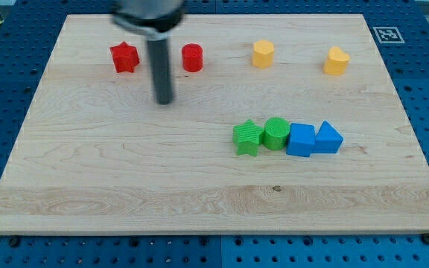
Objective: Keep your arm to the left of red star
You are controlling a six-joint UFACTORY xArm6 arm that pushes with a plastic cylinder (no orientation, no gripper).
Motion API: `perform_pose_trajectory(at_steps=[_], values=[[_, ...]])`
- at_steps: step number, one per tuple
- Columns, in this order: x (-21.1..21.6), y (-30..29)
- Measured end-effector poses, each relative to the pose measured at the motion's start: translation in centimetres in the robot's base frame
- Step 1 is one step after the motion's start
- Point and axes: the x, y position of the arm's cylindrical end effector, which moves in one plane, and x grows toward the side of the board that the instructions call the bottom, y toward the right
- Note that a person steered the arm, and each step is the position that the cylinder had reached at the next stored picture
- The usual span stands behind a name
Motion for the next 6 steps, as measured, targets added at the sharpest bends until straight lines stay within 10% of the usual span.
perform_pose_trajectory(at_steps=[2,6], values=[[-2.5,-16.9],[-9.3,-1.6]])
